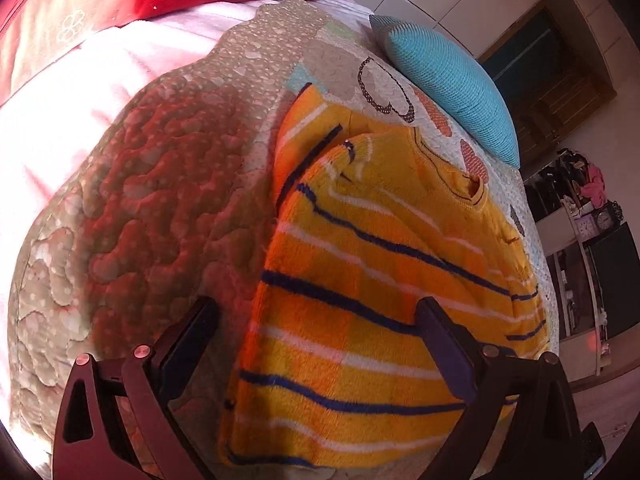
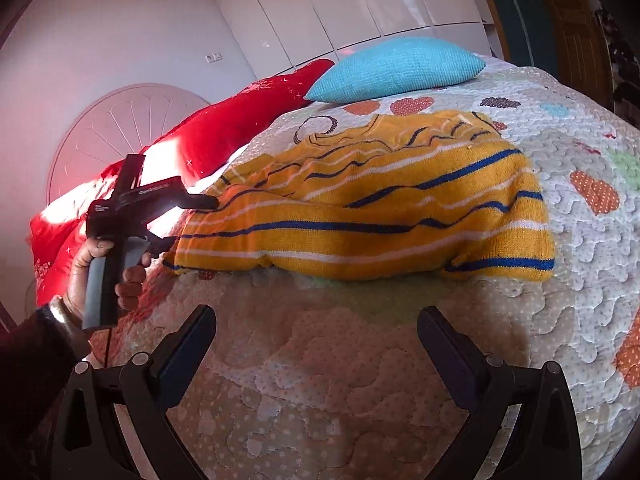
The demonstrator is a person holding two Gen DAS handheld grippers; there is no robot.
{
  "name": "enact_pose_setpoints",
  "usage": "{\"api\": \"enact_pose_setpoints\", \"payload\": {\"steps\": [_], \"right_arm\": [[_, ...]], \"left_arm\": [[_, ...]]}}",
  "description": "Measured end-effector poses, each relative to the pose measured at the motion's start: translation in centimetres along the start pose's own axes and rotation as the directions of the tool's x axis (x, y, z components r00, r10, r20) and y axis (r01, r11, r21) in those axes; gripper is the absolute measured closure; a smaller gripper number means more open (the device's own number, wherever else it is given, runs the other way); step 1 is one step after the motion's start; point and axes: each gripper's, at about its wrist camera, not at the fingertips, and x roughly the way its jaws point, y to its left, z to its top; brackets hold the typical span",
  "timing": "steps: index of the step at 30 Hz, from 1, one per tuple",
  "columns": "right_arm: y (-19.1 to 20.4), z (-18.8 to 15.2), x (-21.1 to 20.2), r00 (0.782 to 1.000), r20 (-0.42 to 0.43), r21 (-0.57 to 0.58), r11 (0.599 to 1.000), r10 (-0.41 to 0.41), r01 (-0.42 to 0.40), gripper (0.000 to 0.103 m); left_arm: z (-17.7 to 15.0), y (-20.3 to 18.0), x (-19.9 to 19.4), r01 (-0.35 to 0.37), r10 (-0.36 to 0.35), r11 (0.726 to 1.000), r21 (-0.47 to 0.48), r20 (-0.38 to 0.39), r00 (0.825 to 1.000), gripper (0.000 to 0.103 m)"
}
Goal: Fold small clothes
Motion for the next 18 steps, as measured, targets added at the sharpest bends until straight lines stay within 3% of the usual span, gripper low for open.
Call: {"api": "enact_pose_setpoints", "payload": {"steps": [2,3,4,5,8,12,15,18], "right_arm": [[-0.6,0.0,-0.1,1.000,0.001,0.028,0.999,0.026,-0.026,0.001],[-0.8,0.1,-0.3,0.999,0.002,0.039,0.998,0.044,-0.044,0.002],[-0.9,0.1,-0.4,0.998,0.004,0.044,0.997,0.065,-0.065,0.005],[-1.0,0.1,-0.7,0.997,0.006,0.044,0.996,0.081,-0.081,0.006],[-1.1,0.1,-1.3,0.996,0.009,0.028,0.996,0.087,-0.087,0.017],[-2.0,0.0,-2.1,0.998,0.021,0.045,0.997,0.065,-0.066,0.019],[-4.1,0.5,-3.6,0.998,0.060,0.114,0.993,0.036,-0.042,0.020],[-7.4,1.4,-5.3,0.995,0.099,0.220,0.975,0.007,-0.028,0.020]], "left_arm": [[0.3,-1.3,0.8,-0.050,0.050,0.998,0.026,-0.005,0.999,0.011],[0.4,-2.0,0.7,-0.056,0.057,0.998,0.032,-0.014,0.998,0.027],[0.5,-2.7,0.7,-0.058,0.058,0.998,0.022,-0.040,0.998,0.064],[0.7,-3.6,0.1,-0.077,0.078,0.997,0.021,-0.045,0.996,0.078],[1.4,-8.0,-2.0,-0.078,0.079,0.991,0.112,-0.010,0.997,0.081],[1.6,-16.3,-3.7,-0.021,0.018,0.972,0.234,0.017,1.000,0.081],[0.5,-23.2,-1.7,0.026,-0.019,0.938,0.345,-0.022,1.000,0.081],[-1.7,-28.1,2.6,0.027,0.010,0.904,0.427,-0.084,0.996,0.081]]}}
